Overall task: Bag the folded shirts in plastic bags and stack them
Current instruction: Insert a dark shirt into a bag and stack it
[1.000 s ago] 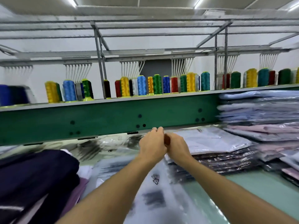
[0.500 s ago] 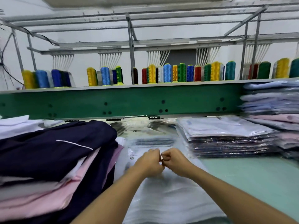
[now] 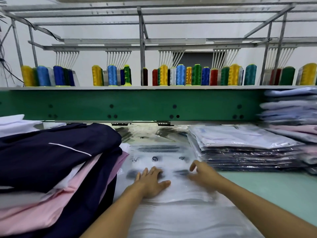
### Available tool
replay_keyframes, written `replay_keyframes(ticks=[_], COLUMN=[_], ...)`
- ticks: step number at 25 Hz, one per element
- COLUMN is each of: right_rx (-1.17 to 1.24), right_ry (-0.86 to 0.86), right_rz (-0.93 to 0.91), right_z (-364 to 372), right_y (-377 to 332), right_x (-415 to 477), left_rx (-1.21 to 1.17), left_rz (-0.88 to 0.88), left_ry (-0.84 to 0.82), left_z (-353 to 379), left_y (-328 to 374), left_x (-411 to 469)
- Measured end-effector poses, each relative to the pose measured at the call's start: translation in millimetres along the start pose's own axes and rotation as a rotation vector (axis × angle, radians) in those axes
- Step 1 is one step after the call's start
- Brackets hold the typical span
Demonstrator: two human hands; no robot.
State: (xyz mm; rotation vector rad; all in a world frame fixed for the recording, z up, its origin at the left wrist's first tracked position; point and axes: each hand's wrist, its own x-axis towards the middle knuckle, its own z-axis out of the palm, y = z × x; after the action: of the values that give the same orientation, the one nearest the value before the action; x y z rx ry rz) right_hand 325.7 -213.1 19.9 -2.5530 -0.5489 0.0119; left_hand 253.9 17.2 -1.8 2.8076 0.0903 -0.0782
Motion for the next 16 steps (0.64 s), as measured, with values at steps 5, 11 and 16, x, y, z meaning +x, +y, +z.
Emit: replay_keyframes(ticks=[5, 11, 16], right_rx=[0.384, 0.534, 0.622], right_ry=[-0.001, 0.076, 0.044], right_rz=[0.098, 0.175, 0.183], right_z=[-7, -16, -22], right_y=[4, 4, 4], right_x=[3, 0, -8], left_rx=[-0.115, -0.372, -0.221], left_rz=[0.048, 0.096, 0.104], left_ry=[0.189, 0.4, 0.607], left_z=[0, 9, 4], left_y=[-11, -18, -14], left_x=[14, 12, 1])
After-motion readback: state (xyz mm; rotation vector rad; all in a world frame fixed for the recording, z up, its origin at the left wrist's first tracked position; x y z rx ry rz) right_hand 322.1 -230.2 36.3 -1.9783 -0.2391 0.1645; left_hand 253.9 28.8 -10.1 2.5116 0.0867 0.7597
